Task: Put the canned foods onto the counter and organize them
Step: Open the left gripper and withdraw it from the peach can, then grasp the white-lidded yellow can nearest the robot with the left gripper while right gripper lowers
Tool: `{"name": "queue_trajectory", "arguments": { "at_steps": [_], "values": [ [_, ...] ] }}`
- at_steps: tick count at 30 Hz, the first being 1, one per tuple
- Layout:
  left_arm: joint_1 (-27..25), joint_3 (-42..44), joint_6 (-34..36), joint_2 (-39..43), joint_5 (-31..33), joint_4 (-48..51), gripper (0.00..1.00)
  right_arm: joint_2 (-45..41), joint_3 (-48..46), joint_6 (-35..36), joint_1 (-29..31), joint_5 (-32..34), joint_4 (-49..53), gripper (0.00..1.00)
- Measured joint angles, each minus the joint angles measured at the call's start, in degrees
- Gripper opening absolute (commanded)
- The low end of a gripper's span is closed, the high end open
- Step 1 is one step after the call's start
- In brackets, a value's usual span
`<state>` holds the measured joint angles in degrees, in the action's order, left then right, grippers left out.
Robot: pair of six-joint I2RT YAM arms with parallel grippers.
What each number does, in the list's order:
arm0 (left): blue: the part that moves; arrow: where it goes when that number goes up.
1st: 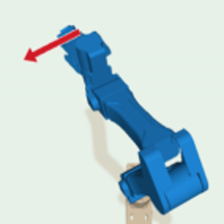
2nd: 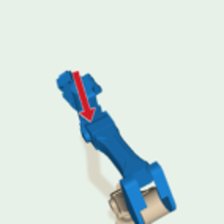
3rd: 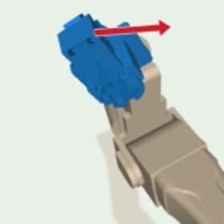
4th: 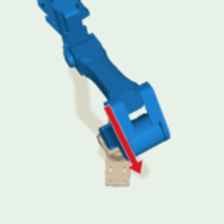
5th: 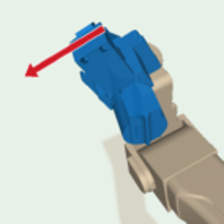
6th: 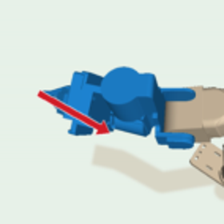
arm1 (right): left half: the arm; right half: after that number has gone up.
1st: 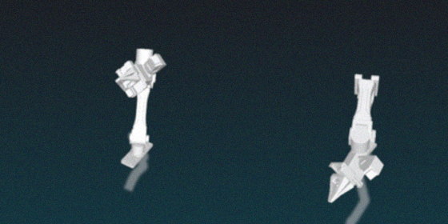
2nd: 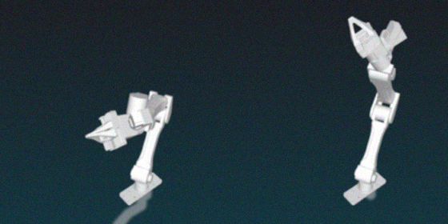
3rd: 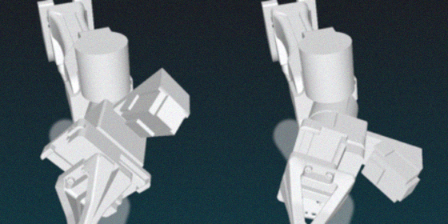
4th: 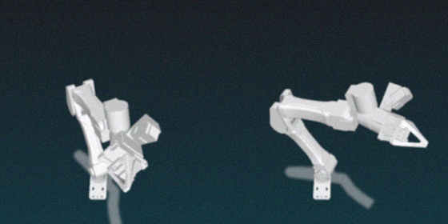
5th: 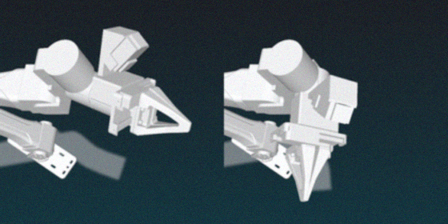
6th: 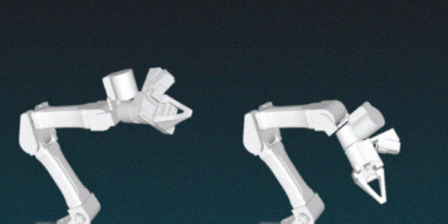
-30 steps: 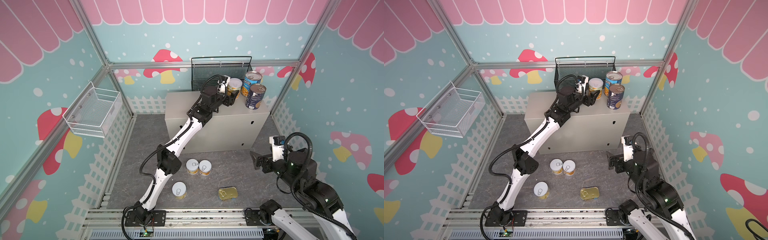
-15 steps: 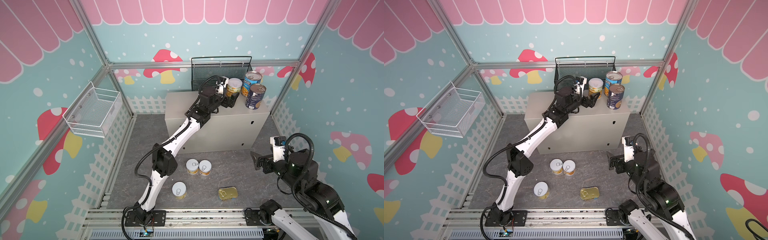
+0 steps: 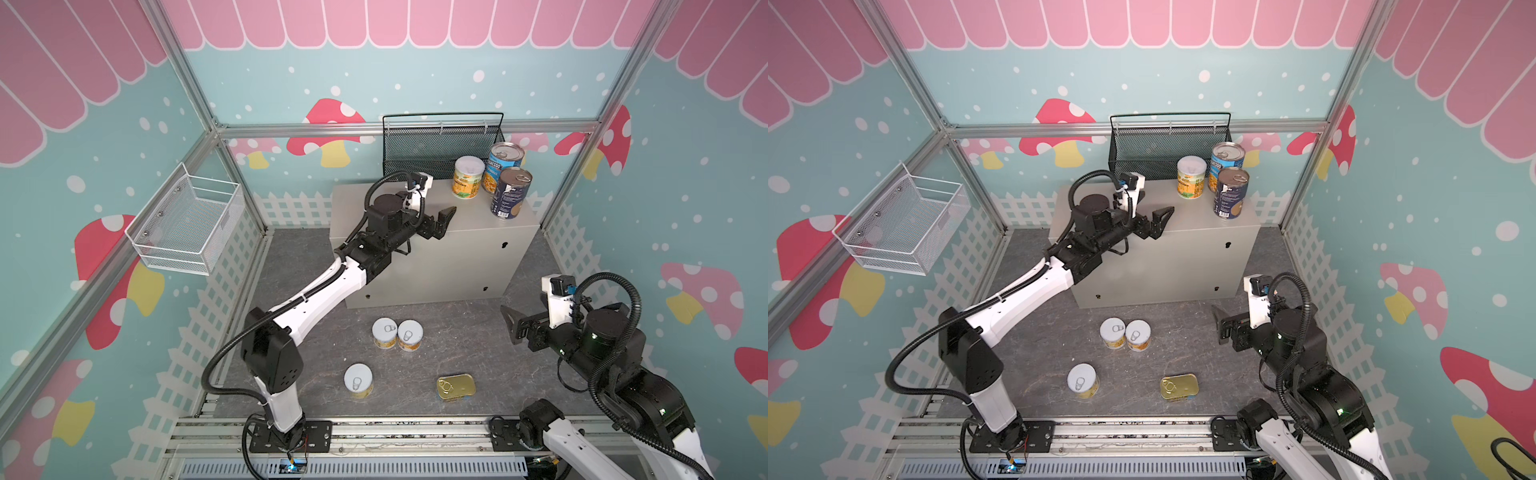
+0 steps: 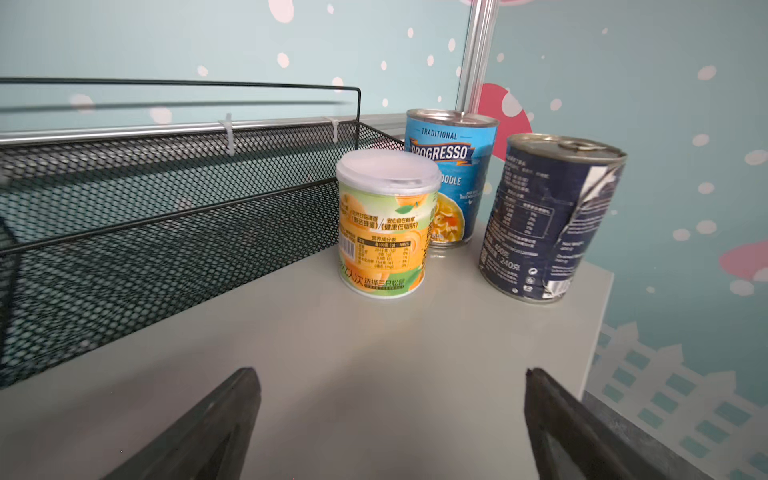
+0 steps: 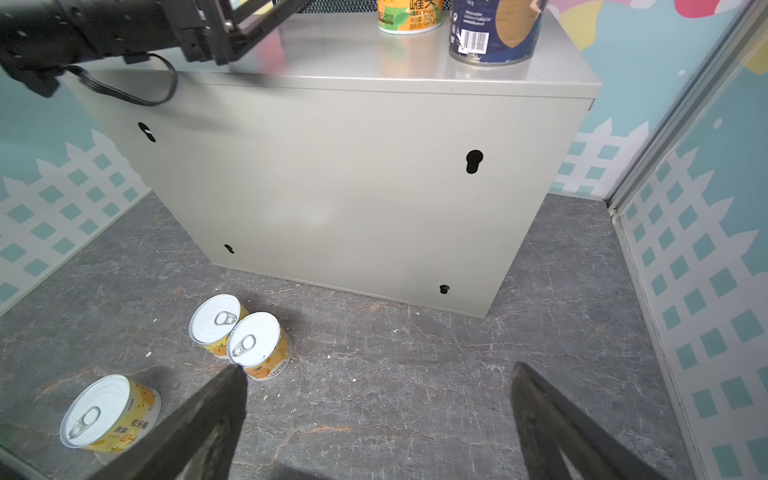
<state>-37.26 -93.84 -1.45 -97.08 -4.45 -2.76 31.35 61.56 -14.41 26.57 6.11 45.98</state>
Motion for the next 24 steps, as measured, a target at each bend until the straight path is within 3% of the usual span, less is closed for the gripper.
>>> {"name": "queue_trajectory", "arguments": {
  "at_steps": [7,13,20,24],
  "values": [
    [-1.2,19.4,-0.3,21.9,5.9,4.9,0.99,0.1,-0.7,2.5,0.0,-4.4,-3.6,0.99],
    [-3.1,33.1,-3.0,36.1,11.3,15.2,0.99,3.1,-0.7,4.7,0.0,-9.8,-7.3,1.0],
    [-8.0,42.9,-13.1,50.9,17.0,31.8,0.99,6.7,-1.3,6.3,0.0,-16.8,-12.0,0.99],
    [-11.4,45.2,-21.2,55.3,18.9,41.1,0.99,6.5,-3.7,6.2,0.0,-21.3,-15.8,1.0]
  ]
}}
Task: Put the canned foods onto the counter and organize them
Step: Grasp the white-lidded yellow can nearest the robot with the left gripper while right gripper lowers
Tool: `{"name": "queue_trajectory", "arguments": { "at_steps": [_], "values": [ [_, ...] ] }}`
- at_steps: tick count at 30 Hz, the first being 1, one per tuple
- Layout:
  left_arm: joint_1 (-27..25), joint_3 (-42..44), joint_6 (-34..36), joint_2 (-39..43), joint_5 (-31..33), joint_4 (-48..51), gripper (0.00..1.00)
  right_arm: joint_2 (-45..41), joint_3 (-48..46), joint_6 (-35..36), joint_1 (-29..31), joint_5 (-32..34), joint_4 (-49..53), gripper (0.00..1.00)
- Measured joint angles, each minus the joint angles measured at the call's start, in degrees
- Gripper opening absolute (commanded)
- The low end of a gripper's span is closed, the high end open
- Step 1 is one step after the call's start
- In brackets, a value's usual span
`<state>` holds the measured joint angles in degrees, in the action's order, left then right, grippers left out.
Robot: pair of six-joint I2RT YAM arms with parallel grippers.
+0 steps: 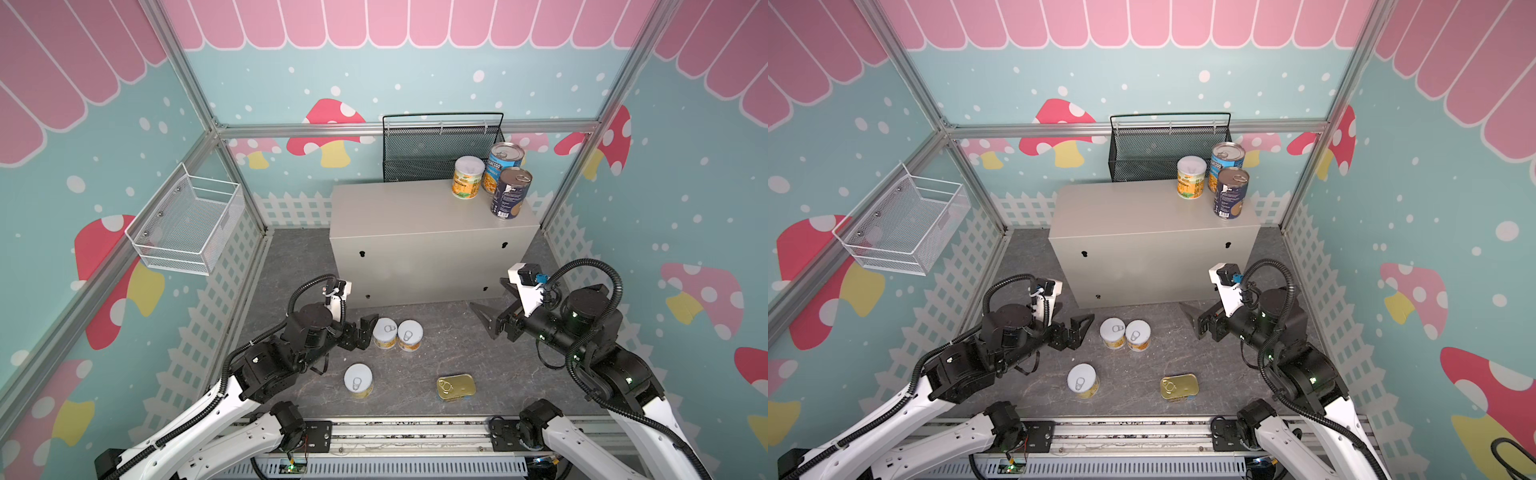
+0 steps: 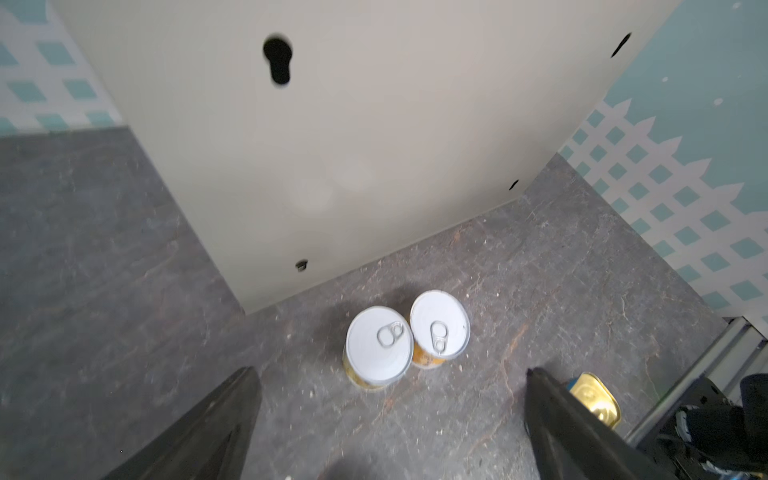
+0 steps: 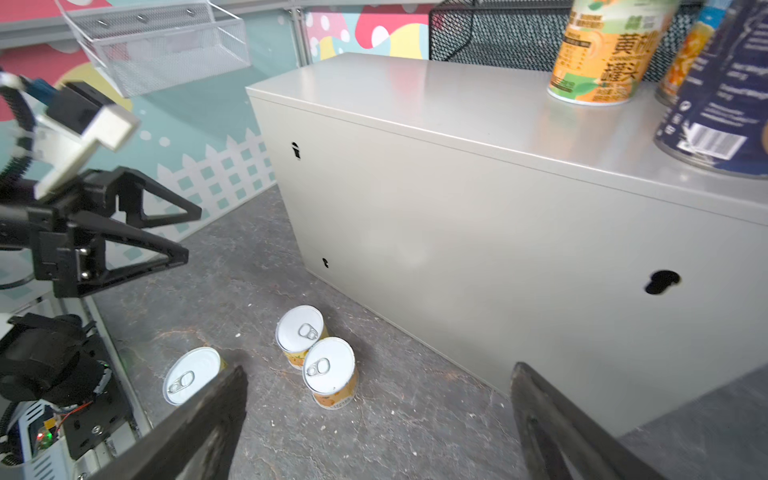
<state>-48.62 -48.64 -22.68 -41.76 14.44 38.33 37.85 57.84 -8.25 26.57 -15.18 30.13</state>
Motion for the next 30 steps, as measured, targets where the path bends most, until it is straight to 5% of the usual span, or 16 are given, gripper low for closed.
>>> {"name": "queue_trajectory", "arguments": {
  "at_steps": [13,30],
  "values": [
    [-17.7,4.9,-24.8,-7.6,6.7,18.1,0.99,1.5,-8.0,-2.4,0.0,-7.1,-5.7,1.0],
    [-19.4,12.4,-32.7,-12.7,0.7,15.4,0.99,6.8,-10.6,0.4,2.6,-12.8,-7.5,1.0]
  ]
}}
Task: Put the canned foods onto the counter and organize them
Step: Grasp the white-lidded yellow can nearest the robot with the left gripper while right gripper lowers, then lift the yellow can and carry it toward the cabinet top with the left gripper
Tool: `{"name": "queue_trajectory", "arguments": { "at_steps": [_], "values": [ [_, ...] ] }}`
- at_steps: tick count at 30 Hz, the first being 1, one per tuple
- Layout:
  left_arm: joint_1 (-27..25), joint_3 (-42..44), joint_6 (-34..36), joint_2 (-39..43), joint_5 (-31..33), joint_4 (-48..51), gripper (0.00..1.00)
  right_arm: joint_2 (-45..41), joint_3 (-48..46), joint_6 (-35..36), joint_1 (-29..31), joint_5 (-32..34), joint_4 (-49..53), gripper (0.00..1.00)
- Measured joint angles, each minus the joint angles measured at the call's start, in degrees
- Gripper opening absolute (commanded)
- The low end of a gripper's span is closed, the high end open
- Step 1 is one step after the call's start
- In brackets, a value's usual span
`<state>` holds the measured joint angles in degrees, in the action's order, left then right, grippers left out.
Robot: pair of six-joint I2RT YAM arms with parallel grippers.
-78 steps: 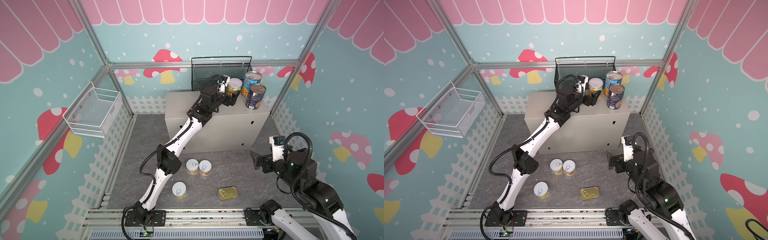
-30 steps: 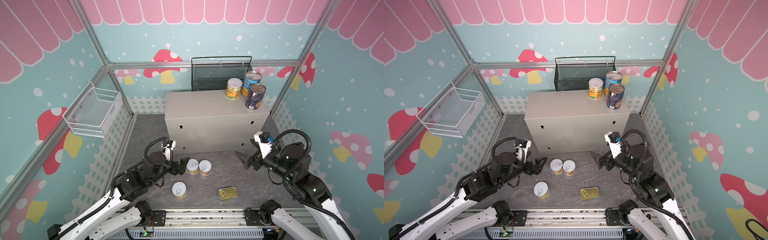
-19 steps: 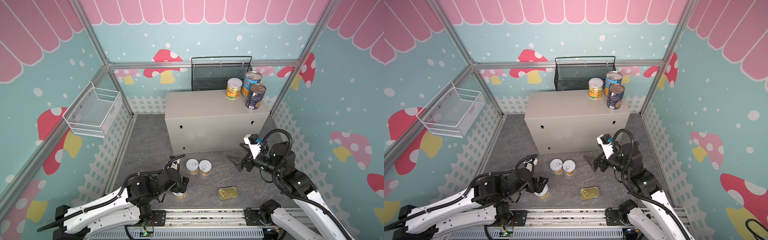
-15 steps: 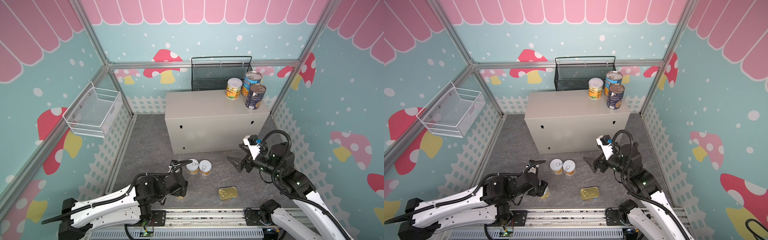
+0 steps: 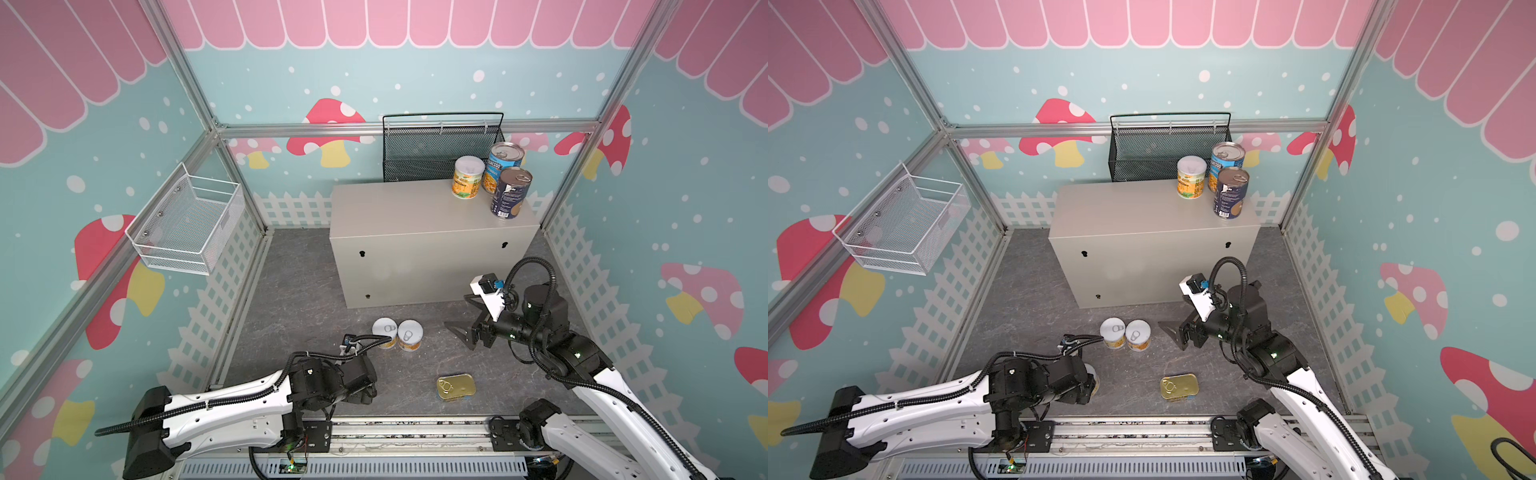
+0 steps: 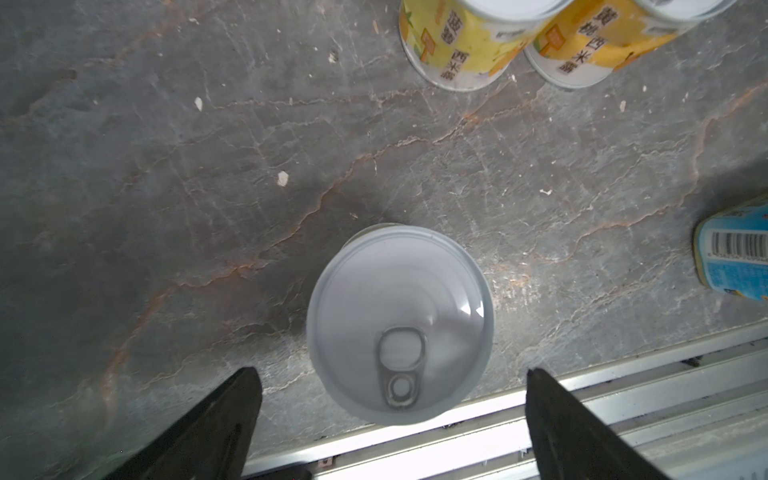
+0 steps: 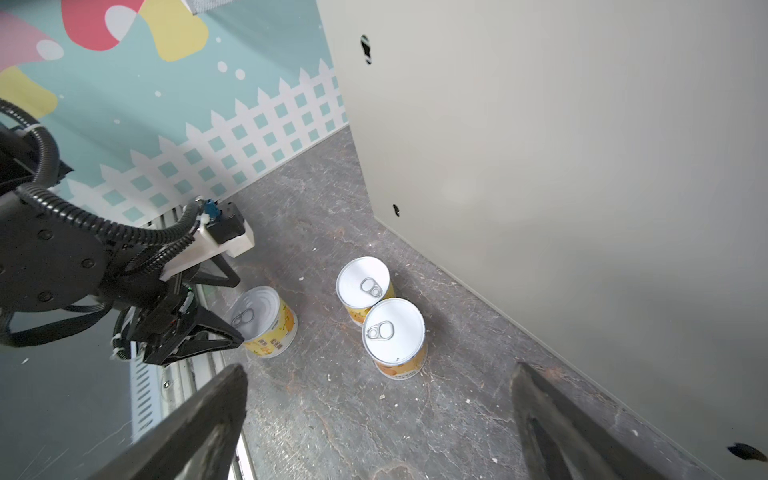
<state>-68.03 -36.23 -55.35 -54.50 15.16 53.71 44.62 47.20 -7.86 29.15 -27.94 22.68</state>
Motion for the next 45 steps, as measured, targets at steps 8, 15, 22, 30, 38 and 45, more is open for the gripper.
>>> {"name": "queue_trajectory", "arguments": {
  "at_steps": [8,15,22,30,38,45],
  "values": [
    [0.0,0.6,-0.2,-4.5,-1.5,-3.4,0.97,4.6,-0.2,1.5,11.9,4.4,0.6,1.0],
    [0.0,0.7,-1.3,-6.0,0.1,-3.9,0.91,4.3,-2.2,0.3,13.0,9.6,0.9,0.99],
    [0.2,0.8,-1.2,-7.6,1.0,-4.4,0.89,4.3,-3.7,-2.2,13.0,14.3,0.9,0.99],
    [1.6,1.2,0.0,-8.1,2.3,-5.8,0.78,2.6,-4.0,-2.8,13.0,16.5,0.9,0.99],
    [2.5,0.7,1.5,-8.2,2.7,-4.9,0.68,2.5,-4.0,-2.7,13.0,18.8,1.0,0.99],
    [4.5,-8.1,8.3,-7.8,1.7,0.5,0.62,1.3,-3.2,-3.0,13.0,26.4,1.8,1.0]
  ]
}}
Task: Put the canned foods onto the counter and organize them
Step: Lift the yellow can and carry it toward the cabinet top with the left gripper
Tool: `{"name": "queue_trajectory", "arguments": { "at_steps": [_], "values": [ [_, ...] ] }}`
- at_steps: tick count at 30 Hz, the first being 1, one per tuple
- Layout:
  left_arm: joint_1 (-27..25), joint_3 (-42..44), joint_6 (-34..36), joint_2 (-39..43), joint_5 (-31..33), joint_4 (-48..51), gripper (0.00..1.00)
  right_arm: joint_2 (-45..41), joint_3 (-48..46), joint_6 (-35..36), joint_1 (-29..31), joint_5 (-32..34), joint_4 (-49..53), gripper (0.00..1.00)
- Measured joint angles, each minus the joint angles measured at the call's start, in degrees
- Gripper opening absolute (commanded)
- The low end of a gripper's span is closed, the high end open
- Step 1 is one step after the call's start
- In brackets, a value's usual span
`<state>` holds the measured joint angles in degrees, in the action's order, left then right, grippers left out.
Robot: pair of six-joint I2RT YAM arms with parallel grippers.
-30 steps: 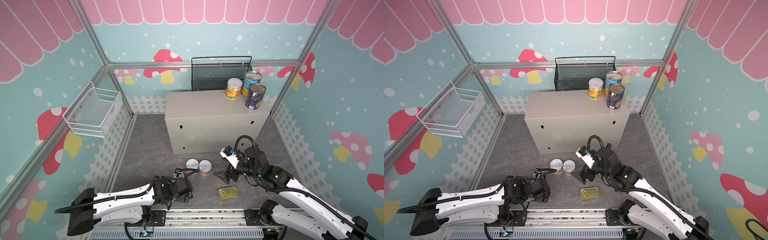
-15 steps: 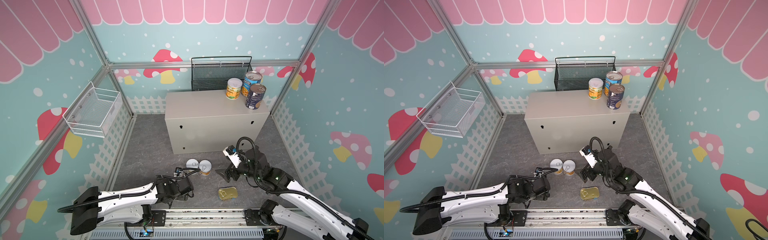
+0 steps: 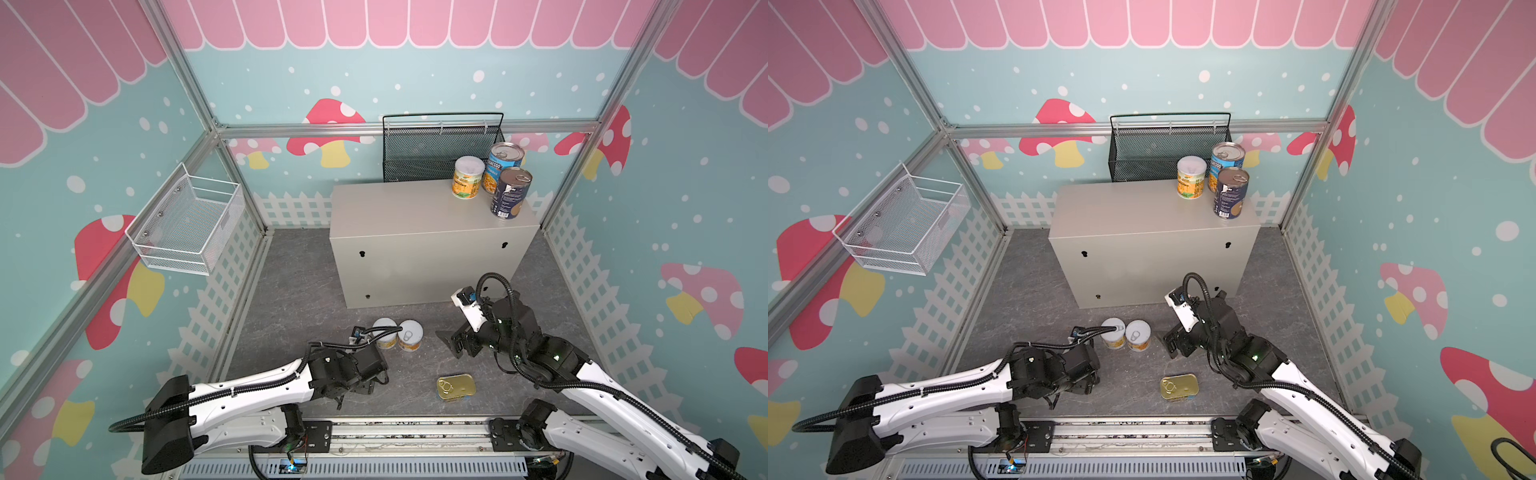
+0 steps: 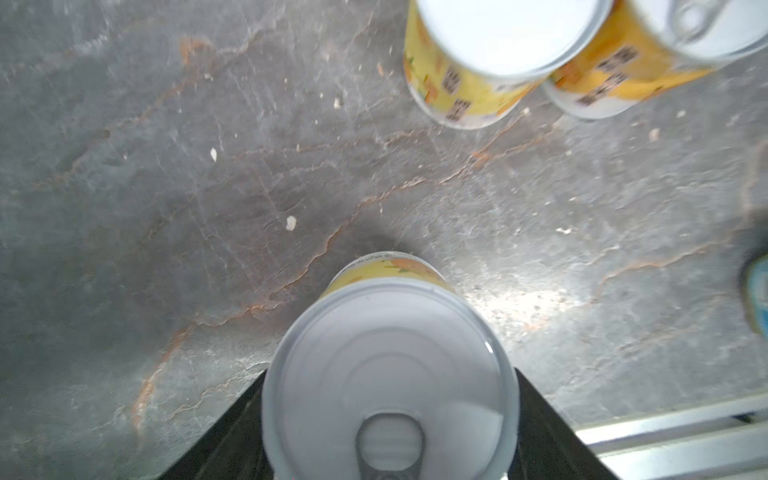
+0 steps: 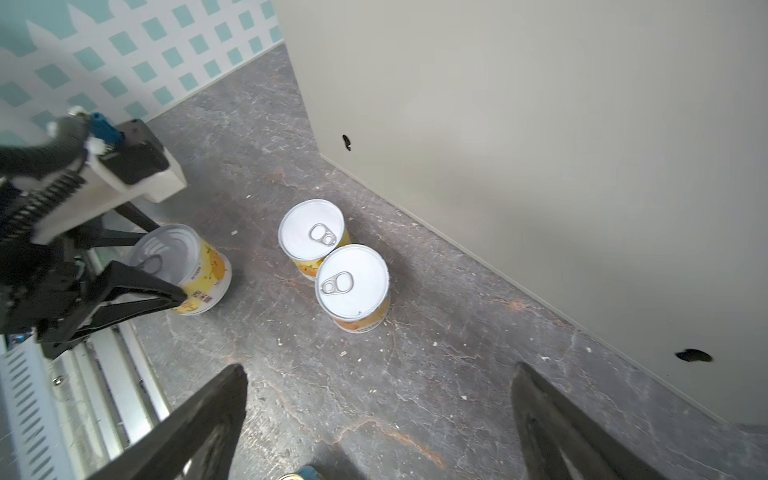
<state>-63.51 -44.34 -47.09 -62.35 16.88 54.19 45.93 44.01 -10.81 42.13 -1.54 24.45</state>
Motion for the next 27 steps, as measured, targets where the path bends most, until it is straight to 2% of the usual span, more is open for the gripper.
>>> {"name": "queue_trajectory", "arguments": {
  "at_steps": [6,14,27],
  "values": [
    [1.9,-14.1,9.5,-0.8,-3.2,4.5,0.62,-1.7,2.6,0.3,0.0,5.2,1.4,1.0],
    [6.3,-35.8,21.8,-6.0,-2.9,11.2,0.63,-6.4,3.5,0.9,0.0,10.6,3.1,1.0],
    [12.5,-64.5,37.8,-18.8,1.7,14.7,0.63,-9.6,3.5,2.2,0.0,8.7,3.1,0.99]
  ]
}}
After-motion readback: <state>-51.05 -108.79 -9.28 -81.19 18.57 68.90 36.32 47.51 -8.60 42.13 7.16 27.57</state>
